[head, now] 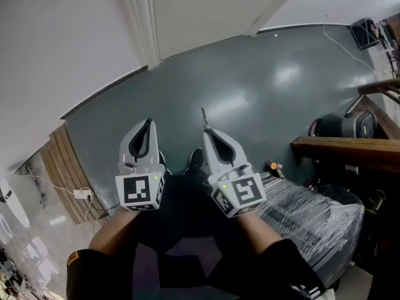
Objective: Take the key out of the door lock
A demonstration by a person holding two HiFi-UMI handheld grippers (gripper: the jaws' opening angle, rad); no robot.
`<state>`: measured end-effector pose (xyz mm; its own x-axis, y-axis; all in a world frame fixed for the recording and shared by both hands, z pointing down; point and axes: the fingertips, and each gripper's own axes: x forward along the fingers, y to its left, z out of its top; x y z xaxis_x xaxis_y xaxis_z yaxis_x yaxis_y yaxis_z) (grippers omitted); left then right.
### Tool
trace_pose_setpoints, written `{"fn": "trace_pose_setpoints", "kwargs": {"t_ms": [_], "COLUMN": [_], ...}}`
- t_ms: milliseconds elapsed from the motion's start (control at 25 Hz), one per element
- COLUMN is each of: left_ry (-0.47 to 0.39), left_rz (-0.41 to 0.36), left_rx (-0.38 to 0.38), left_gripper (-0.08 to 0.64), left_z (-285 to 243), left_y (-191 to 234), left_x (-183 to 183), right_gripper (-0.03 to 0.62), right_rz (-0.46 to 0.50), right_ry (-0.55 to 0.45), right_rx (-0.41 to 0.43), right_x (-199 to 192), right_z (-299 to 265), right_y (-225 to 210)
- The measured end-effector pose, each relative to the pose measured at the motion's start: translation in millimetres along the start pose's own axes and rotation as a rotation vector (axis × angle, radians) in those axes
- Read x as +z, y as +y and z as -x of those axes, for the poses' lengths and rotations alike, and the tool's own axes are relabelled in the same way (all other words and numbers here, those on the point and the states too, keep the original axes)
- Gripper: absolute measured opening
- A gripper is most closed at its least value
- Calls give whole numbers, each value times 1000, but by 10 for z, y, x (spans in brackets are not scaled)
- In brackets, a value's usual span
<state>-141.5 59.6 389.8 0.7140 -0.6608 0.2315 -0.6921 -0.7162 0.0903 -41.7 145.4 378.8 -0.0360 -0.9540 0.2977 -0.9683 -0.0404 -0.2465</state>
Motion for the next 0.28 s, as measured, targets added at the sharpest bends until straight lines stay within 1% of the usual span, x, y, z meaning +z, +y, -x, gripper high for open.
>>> {"fn": "trace_pose_setpoints", "kwargs": {"t_ms": [280], "left_ry": [-9], "left_rz": [-12], "left_rx": [-4], "left_gripper": [18], "left_z": [100], "left_y": [123], "left_x": [8], "right_gripper": [15], "right_rz": [5], "right_ry": [-13], "right_rx": [-12], "right_x": [12], "right_z": [-3], "right_y": [166]}}
